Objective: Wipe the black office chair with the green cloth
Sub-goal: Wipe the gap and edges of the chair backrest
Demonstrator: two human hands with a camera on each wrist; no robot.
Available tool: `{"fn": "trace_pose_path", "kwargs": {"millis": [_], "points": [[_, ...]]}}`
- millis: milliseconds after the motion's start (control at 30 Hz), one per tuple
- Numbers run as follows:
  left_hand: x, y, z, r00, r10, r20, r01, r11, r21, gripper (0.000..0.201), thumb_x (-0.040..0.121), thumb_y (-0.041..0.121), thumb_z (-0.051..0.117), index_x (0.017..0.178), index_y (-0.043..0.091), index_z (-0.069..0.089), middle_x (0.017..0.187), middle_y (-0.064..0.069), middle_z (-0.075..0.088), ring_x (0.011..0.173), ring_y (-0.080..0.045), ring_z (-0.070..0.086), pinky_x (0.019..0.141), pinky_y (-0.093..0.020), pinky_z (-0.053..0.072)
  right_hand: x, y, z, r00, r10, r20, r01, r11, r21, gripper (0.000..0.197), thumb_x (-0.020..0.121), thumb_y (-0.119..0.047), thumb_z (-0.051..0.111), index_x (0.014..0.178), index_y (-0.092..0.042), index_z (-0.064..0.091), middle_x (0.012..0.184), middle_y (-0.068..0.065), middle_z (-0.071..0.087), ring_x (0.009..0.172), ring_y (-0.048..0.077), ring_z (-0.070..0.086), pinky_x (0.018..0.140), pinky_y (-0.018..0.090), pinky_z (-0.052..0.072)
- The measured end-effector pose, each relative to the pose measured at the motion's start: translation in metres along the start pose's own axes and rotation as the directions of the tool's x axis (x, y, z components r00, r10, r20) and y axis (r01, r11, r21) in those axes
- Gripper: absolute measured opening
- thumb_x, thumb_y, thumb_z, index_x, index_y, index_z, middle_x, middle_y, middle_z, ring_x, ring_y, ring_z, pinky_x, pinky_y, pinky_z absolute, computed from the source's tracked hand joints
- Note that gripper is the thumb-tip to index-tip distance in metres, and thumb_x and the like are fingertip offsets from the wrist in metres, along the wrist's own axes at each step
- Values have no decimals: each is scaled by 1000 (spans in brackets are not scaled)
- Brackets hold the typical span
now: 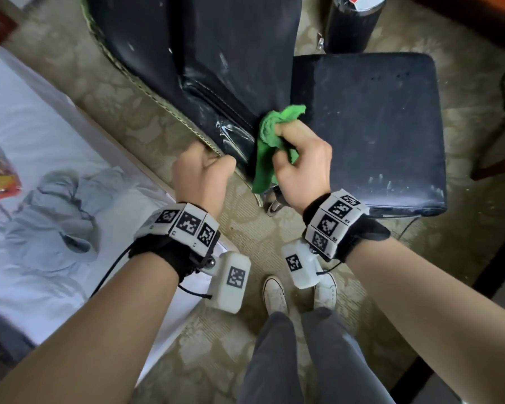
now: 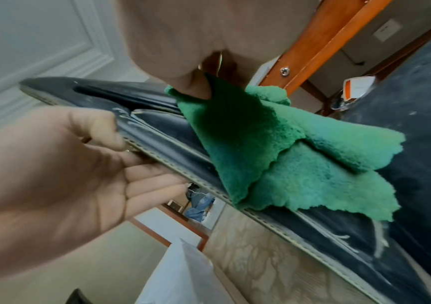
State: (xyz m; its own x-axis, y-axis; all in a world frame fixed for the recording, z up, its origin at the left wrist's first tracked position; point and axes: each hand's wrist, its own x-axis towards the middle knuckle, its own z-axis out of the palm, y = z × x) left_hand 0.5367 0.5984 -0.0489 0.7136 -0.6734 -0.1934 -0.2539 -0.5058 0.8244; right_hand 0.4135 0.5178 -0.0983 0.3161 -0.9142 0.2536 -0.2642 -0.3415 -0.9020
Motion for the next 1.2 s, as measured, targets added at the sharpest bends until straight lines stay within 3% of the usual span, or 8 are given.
{"fn": "trace_pose_path", "kwargs": {"millis": [167, 267, 367, 467, 667, 867, 1000, 1200], "points": [[-2, -5, 7, 1000, 7, -4, -7, 999, -41, 29, 63, 31, 58, 66, 14, 34, 55, 10, 36, 58, -19, 34, 61, -33, 34, -10, 19, -6, 995, 90, 52, -88, 995, -52, 32, 70, 6, 57, 99, -2, 68, 91, -2, 58, 83, 5, 48, 78, 13, 39], [-2, -5, 14, 998, -31, -46, 27, 996, -85, 48, 65, 61, 64, 71, 18, 43, 66, 12, 54, 77, -25, 63, 80, -45, 54, -18, 22, -13, 995, 8, 102, 10, 985, -172, 25, 77, -8, 62, 99, -4, 71, 106, 10, 57, 99, 21, 48, 87, 15, 36], [1, -1, 21, 990, -67, -122, 49, 988, -146, 61, 63, 78, 67, 82, 21, 62, 81, 10, 64, 89, -17, 67, 85, -46, 57, -22, 25, -17, 983, -107, 148, 143, 955, -261, 26, 84, -18, 63, 104, -4, 71, 125, 19, 49, 114, 32, 46, 98, 39, 40], [5, 5, 24, 981, -98, -169, 74, 987, -143, 63, 61, 82, 68, 82, 22, 68, 82, 10, 70, 85, -9, 67, 79, -43, 60, -23, 29, -10, 973, -177, 151, 210, 947, -242, 30, 89, -21, 66, 110, 0, 68, 135, 23, 46, 123, 34, 46, 103, 46, 41], [4, 13, 26, 979, -91, -185, 70, 991, -116, 36, 70, 69, 73, 62, 37, 59, 64, 41, 60, 78, -2, 65, 78, -44, 60, -15, 24, 4, 981, -193, 3, 192, 969, -156, 20, 85, 2, 62, 105, 3, 66, 107, 16, 59, 95, 29, 58, 77, 30, 50], [8, 7, 28, 977, -54, -204, 38, 996, -82, 41, 67, 78, 66, 62, 37, 64, 73, 17, 72, 81, -13, 70, 75, -45, 60, -7, 27, 7, 967, -252, -49, 241, 956, -167, 15, 84, 5, 63, 97, 2, 70, 97, 15, 62, 87, 30, 57, 83, 20, 41], [9, 6, 28, 974, -78, -213, 58, 994, -97, 40, 66, 76, 68, 59, 37, 62, 69, 22, 69, 82, -15, 70, 75, -47, 60, -10, 39, 10, 977, -206, -57, 195, 969, -154, 10, 83, 6, 65, 92, 3, 70, 92, 14, 62, 83, 29, 56, 81, 14, 38], [8, 5, 29, 976, -76, -205, 61, 995, -83, 54, 65, 80, 65, 64, 25, 65, 65, 9, 67, 75, -21, 68, 73, -46, 60, -16, 50, 2, 999, -44, -23, 40, 988, -150, 11, 76, 6, 67, 80, -3, 62, 84, 5, 60, 76, 16, 53, 68, 25, 47]]}}
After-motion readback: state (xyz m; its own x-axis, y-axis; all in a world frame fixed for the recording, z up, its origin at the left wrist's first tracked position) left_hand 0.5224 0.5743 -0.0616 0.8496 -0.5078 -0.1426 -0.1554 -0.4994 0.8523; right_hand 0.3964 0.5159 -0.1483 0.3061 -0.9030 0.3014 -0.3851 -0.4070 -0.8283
